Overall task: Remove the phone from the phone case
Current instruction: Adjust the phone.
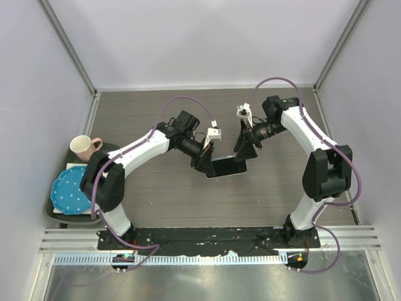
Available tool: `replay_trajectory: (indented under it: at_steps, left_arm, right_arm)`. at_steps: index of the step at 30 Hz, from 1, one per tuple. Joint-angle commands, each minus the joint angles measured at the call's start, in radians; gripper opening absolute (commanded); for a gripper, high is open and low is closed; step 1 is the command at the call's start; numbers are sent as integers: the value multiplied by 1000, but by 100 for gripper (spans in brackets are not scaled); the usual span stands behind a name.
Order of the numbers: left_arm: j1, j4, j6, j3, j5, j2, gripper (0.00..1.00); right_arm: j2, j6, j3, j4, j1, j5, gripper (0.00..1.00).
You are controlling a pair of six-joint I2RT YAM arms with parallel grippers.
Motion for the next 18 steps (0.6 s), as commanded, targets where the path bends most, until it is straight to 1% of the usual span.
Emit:
replay_trajectory:
  at_steps: [1,4,6,9,12,18]
  left_arm:
    - [29,73,-35,-8,114,-116,0]
    - [42,97,-57,-11,89,-142,0]
    - [49,96,-61,-8,70,-159,0]
    - [52,79,-60,12,56,-179,0]
    - [52,71,-66,21,45,-205,0]
    - [52,151,-148,-19,-13,-264,0]
  right_arm:
    - [-13,-215,56,-201,-60,-158,77]
    - [-20,-181,65,-201,-96,-225,77]
    - [-37,-172,65,-201,-103,-242,77]
    - [-61,-142,67,-204,-106,-323,77]
    - [-115,-149,76,-203,-106,-348,77]
    - [-177,-103,93,-204,-196,-405,82]
